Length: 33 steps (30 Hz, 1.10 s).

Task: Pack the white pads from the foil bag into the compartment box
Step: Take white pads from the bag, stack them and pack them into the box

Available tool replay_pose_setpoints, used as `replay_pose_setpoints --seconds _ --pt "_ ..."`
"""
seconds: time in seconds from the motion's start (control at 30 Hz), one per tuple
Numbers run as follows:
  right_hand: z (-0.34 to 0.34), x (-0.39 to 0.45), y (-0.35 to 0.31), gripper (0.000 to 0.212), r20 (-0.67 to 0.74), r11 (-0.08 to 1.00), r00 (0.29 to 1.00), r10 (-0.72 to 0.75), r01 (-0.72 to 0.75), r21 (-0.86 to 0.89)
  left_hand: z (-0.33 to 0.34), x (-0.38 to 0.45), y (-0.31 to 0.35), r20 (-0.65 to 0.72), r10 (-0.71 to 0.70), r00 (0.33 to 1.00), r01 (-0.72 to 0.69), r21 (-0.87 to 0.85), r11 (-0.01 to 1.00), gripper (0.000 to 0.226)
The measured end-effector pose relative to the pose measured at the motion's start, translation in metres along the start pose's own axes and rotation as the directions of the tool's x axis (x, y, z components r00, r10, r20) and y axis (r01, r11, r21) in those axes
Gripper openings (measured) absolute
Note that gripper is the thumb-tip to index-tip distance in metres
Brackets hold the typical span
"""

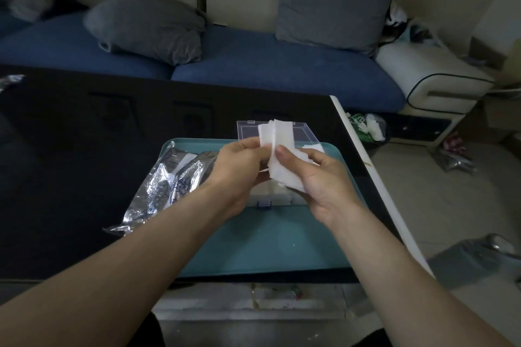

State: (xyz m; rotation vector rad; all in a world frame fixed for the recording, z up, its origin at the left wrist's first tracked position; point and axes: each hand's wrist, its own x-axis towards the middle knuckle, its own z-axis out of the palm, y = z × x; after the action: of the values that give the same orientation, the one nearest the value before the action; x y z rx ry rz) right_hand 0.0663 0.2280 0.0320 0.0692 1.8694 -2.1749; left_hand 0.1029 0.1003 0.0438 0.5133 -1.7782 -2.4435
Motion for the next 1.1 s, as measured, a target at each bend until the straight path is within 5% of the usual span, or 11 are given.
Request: replay_pose_setpoints --seconds 0.17,0.33,0.47,0.57,0.7,0.87,0.97,1.03,1.07,1.1 --pt "-0.005 0.002 0.003 0.037 -0.035 0.972 0.991 -0.129 0.119 -0.202 -0.001 -0.002 0.002 0.010 0.009 1.000 -0.010 0.081 0.997 0.027" --pt "-0.016 -0.001 -0.007 0.055 0.116 0.951 0.987 -0.109 0.138 -0.276 -0.006 0.002 0.000 -0.147 -0.011 0.989 0.012 0.009 1.000 0.013" --pt "-0.027 -0.001 -0.018 0.065 0.125 0.987 0.986 -0.108 0.121 -0.103 -0.007 0.003 0.003 -0.180 -0.002 0.984 -0.007 -0.054 0.999 0.014" --pt "-0.019 -0.003 -0.018 0.064 0.067 0.987 0.984 -0.163 0.163 0.002 -0.004 0.002 -0.002 -0.133 0.042 0.990 -0.035 0.056 0.998 0.016" --pt "-0.009 -0.005 -0.009 0.032 -0.022 0.908 0.928 -0.371 0.357 -0.220 0.006 -0.001 -0.007 -0.003 0.047 0.999 -0.046 0.144 0.989 0.021" --pt "-0.004 0.000 -0.002 0.011 -0.059 0.786 0.854 -0.516 0.445 -0.430 0.008 -0.003 -0.004 0.102 -0.025 0.994 0.023 0.019 1.000 0.031" --pt "0.000 -0.003 -0.005 0.049 -0.038 0.714 0.848 -0.529 0.420 -0.560 0.005 -0.005 -0.007 0.083 0.032 0.996 -0.039 0.084 0.996 0.019" --pt "-0.004 -0.007 -0.014 0.027 0.109 0.778 0.915 -0.388 0.389 -0.494 0.001 -0.002 -0.006 0.037 0.029 0.999 -0.032 0.091 0.995 0.018" --pt "-0.010 -0.006 -0.019 0.036 0.202 0.804 0.937 -0.286 0.349 -0.481 -0.002 -0.002 -0.004 0.019 0.026 0.999 -0.028 0.111 0.993 0.019" --pt "-0.018 -0.006 -0.022 0.070 0.321 0.767 0.919 -0.229 0.373 -0.521 -0.004 0.000 -0.002 0.008 0.021 1.000 -0.022 0.147 0.989 0.019"
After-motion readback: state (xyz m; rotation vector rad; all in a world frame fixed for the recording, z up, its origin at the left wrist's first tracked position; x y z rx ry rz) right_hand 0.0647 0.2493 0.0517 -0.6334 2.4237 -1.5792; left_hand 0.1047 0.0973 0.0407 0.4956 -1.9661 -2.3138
